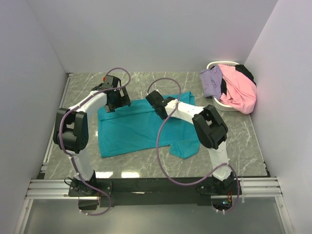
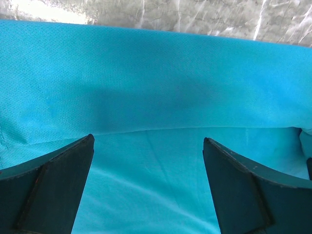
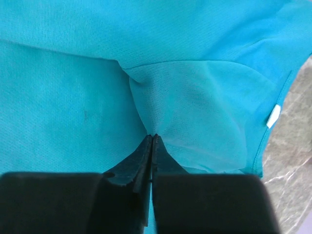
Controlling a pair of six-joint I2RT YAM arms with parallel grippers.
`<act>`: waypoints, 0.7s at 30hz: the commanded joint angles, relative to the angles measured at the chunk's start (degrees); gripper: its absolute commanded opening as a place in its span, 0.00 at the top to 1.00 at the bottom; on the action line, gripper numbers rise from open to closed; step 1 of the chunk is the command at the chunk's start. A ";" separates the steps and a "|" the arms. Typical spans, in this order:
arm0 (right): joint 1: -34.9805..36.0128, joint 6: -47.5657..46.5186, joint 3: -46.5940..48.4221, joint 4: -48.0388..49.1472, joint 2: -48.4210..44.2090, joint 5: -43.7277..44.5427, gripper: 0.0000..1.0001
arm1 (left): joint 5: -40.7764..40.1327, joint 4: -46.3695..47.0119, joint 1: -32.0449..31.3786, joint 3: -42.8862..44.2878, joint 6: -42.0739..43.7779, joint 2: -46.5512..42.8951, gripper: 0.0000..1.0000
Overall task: Fold and stack the t-shirts
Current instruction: Fold the tshirt
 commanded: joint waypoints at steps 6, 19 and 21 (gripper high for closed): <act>-1.03 0.18 3.20 -0.43 -2.66 2.66 1.00 | -1.31 -0.37 -0.02 0.43 0.49 -0.27 0.01; -1.38 0.27 7.42 -7.73 -8.47 -1.38 1.00 | -0.08 -0.19 -0.02 0.43 0.67 0.44 0.01; -1.29 0.19 8.03 -8.69 -7.77 -1.82 0.97 | 0.00 -0.28 -0.02 0.51 0.67 0.44 0.00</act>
